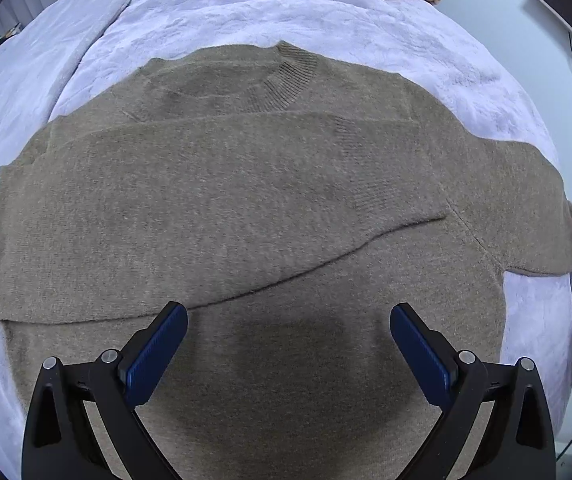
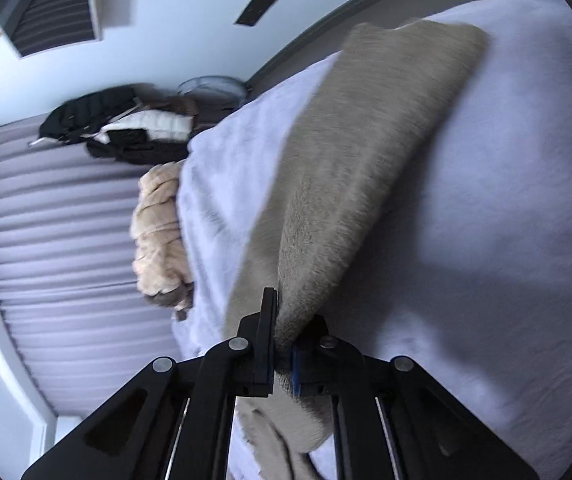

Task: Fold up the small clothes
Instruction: 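Fold the held sleeve across the sweater body with the right tool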

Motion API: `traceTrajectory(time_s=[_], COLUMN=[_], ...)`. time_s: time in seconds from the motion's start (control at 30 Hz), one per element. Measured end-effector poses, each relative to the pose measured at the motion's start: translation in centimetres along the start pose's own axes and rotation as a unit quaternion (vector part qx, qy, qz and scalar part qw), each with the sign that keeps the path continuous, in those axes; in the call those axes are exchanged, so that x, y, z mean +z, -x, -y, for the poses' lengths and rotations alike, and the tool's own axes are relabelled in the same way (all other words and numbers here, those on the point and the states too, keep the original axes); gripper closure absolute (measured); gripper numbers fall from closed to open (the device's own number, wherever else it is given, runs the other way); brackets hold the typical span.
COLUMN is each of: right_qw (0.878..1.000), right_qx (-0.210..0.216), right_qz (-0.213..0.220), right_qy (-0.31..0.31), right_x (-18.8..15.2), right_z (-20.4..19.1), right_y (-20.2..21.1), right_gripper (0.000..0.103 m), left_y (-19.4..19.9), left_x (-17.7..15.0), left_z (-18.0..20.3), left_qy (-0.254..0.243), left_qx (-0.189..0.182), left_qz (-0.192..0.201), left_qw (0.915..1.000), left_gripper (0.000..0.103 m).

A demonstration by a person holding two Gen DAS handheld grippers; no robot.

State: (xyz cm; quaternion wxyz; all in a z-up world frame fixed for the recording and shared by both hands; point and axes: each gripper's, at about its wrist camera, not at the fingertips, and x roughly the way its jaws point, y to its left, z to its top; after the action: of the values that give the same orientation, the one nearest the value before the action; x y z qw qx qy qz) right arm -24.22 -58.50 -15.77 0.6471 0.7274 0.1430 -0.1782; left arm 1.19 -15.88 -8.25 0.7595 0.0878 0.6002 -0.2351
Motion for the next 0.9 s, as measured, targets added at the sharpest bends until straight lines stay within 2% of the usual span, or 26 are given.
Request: traceTrajectory(time_s=[0.1, 0.2, 0.27, 0.37, 0.5, 0.57, 0.67, 0.77, 0.83, 0.87, 0.9], right_qw=[0.998, 0.989, 0.98, 0.958, 0.909, 0.882, 0.849, 0.824, 0.818, 0.819, 0.824], right_qx=[0.045, 0.081, 0.094, 0.098, 0.072, 0.057, 0.016, -0.046, -0.099, -0.115, -0.127], right_qz=[-0.034, -0.08, -0.113, -0.168, -0.245, -0.292, -0.338, -0.37, -0.375, -0.375, -0.372], right_qy=[0.033, 0.089, 0.131, 0.212, 0.33, 0.367, 0.407, 0.426, 0.424, 0.418, 0.408], right_x=[-1.3, -3.6, -5.8, -10.6, -19.4, -24.5, -30.3, -34.0, -34.7, -34.7, -34.5], right_z=[-2.7, -6.8, -9.7, -14.1, -18.0, -18.2, -16.6, -13.6, -11.3, -10.6, -10.0], right_y=[-0.8, -2.7, -4.6, -8.2, -13.8, -17.0, -20.7, -23.9, -25.4, -25.6, -25.6], right_gripper=[0.097, 0.097, 0.097, 0.097, 0.097, 0.097, 0.097, 0.094, 0.091, 0.088, 0.071], left_y=[0.6, 0.7, 1.1, 1.3, 2.1, 2.3, 2.6, 2.3, 2.1, 2.1, 2.1], left_x=[0.1, 0.3, 0.3, -0.1, -0.6, -1.0, -1.7, -2.2, -2.3, -2.3, -2.3], left_z=[-1.6, -4.0, -5.7, -8.5, -12.6, -14.6, -16.9, -18.9, -19.7, -19.9, -20.1], left_qy=[0.008, 0.022, 0.033, 0.051, 0.086, 0.104, 0.128, 0.145, 0.15, 0.149, 0.147], left_qx=[0.002, 0.005, 0.007, 0.014, 0.025, 0.032, 0.044, 0.048, 0.044, 0.04, 0.037], left_qz=[0.007, 0.018, 0.026, 0.037, 0.045, 0.048, 0.052, 0.05, 0.052, 0.054, 0.057], left_qw=[0.9999, 0.9996, 0.9991, 0.9979, 0.9949, 0.9928, 0.9895, 0.9869, 0.9864, 0.9866, 0.9867], left_gripper=[0.001, 0.001, 0.001, 0.001, 0.001, 0.001, 0.001, 0.001, 0.001, 0.001, 0.001])
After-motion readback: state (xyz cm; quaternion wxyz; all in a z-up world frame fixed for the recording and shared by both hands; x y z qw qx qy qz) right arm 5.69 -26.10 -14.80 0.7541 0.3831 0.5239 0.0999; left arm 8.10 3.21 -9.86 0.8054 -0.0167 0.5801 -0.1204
